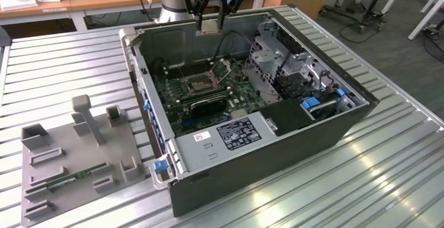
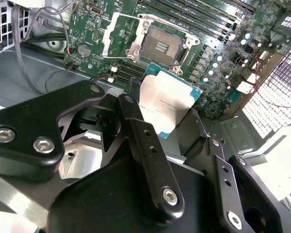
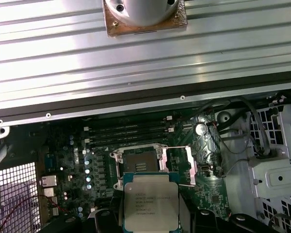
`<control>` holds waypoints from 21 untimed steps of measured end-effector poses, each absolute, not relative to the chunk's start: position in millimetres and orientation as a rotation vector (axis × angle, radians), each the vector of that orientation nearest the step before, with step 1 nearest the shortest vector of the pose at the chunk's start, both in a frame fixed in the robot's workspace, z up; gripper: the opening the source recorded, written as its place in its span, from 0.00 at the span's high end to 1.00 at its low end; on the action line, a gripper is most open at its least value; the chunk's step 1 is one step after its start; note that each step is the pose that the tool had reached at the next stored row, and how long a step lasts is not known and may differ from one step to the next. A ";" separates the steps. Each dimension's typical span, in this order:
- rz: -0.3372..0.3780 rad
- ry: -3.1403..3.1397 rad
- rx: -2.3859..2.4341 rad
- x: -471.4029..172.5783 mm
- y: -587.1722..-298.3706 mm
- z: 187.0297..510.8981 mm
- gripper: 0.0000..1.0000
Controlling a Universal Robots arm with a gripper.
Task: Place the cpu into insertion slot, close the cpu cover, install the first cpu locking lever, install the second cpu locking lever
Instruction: 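Place the cpu into insertion slot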
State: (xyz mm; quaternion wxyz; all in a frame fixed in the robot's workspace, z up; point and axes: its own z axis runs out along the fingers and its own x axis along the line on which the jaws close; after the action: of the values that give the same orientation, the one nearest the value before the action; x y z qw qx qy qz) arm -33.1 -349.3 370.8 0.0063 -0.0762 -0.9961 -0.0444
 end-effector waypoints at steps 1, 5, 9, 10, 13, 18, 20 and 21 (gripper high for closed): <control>-0.139 -3.117 -0.238 -33.1 -349.3 370.8 0.46; -0.139 -3.116 -0.264 -33.1 -349.2 370.8 0.46; -0.140 -3.110 -0.346 -33.1 -349.3 370.4 0.46; -0.140 -3.108 -0.369 -33.1 -349.3 370.3 0.46; -0.140 -3.101 -0.438 -33.1 -349.3 370.0 0.46; -0.140 -3.098 -0.459 -33.1 -349.3 369.9 0.46; -0.140 -3.098 -0.459 -33.1 -349.3 369.9 0.46; -0.140 -3.098 -0.459 -33.1 -349.2 369.9 0.46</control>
State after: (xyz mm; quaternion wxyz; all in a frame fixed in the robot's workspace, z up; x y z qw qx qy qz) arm -33.1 -349.2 369.9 0.0031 -0.1465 -0.9882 -0.0448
